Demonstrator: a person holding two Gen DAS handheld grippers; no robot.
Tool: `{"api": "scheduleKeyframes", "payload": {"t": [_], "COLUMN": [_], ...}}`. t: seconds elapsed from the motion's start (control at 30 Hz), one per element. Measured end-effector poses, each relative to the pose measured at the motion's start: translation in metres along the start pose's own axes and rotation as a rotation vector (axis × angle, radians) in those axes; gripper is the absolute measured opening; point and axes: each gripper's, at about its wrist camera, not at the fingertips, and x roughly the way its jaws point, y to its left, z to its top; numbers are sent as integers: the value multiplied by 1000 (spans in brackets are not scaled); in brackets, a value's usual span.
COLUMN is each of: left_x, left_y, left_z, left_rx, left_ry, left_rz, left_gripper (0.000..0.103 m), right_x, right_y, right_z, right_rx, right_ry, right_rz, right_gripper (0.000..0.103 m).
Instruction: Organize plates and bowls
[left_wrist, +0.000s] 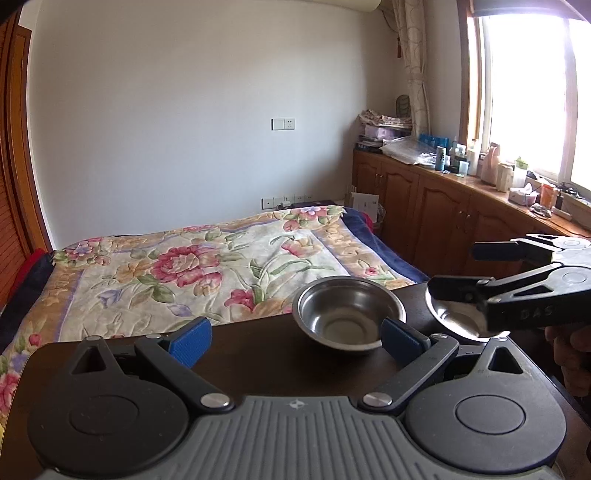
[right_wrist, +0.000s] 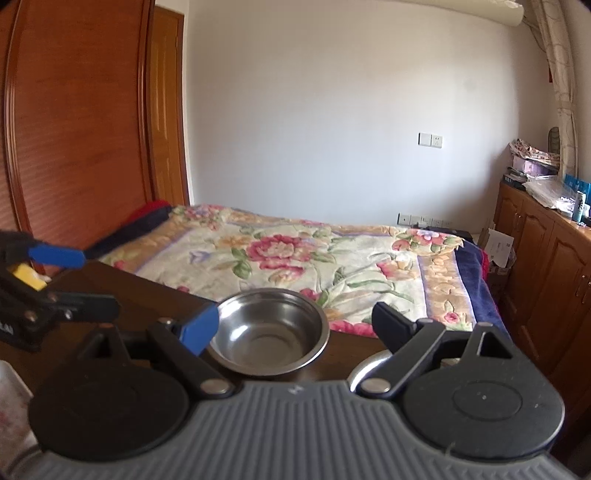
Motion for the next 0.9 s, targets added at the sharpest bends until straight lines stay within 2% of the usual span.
{"api": "scheduleKeyframes", "payload": {"t": [0.1, 0.33, 0.53, 0.9], "left_x": [12, 36, 56, 90], "left_y": [2, 9, 6, 5], "left_z": [2, 2, 1, 0], "left_rx": [-3, -35, -4, -42], "left_ry": [9, 32, 64, 115], "left_rz": [8, -11, -16, -33], "left_gripper": [99, 98, 85, 65], "right_x": [15, 40, 59, 72], "right_y": [-2, -7, -11, -13], "right_z": [0, -3, -9, -12], "right_rx": [-7, 30, 74, 106], "right_ry": [34, 101, 157, 204], "right_rz": [-2, 17, 27, 39], "right_gripper": [87, 70, 59, 48]}}
